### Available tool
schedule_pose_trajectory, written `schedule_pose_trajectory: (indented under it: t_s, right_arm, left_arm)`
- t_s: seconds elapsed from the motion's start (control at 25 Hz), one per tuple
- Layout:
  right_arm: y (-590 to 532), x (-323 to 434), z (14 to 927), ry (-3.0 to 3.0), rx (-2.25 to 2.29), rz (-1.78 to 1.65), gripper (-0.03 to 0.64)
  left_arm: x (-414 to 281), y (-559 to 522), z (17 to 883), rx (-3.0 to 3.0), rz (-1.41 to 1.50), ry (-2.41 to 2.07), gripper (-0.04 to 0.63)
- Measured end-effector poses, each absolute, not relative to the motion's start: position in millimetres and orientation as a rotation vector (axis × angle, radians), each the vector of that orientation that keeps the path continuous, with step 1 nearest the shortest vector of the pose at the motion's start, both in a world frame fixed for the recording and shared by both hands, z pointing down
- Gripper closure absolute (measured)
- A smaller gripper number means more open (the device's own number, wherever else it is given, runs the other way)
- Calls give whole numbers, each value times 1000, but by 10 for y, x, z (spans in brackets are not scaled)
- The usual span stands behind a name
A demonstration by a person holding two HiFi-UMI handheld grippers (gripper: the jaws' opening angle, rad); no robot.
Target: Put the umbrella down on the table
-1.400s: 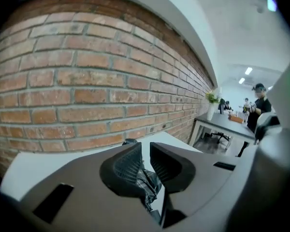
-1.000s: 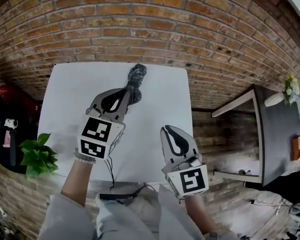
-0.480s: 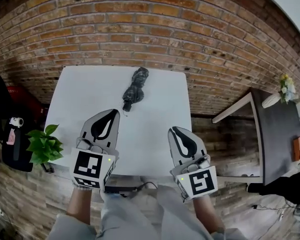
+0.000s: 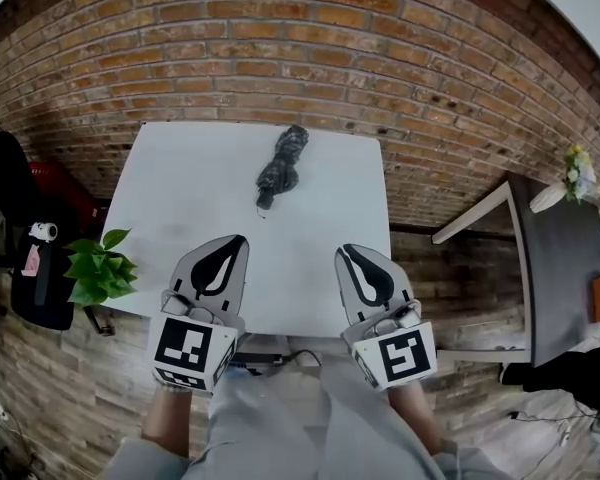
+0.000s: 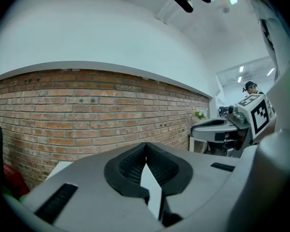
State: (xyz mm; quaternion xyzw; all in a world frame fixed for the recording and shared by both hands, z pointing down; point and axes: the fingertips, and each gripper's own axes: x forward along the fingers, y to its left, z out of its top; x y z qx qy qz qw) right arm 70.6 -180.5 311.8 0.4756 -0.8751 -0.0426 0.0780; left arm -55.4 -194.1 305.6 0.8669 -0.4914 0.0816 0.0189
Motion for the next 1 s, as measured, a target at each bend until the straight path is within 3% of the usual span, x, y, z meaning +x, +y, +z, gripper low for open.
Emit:
schedule_pose_trajectory:
  t_s: [1.0]
  right_arm:
    - [-1793, 686, 3266, -2615, 1393, -96, 560]
  left_arm:
    - [-549, -1968, 3256, 2653, 282, -1533, 575]
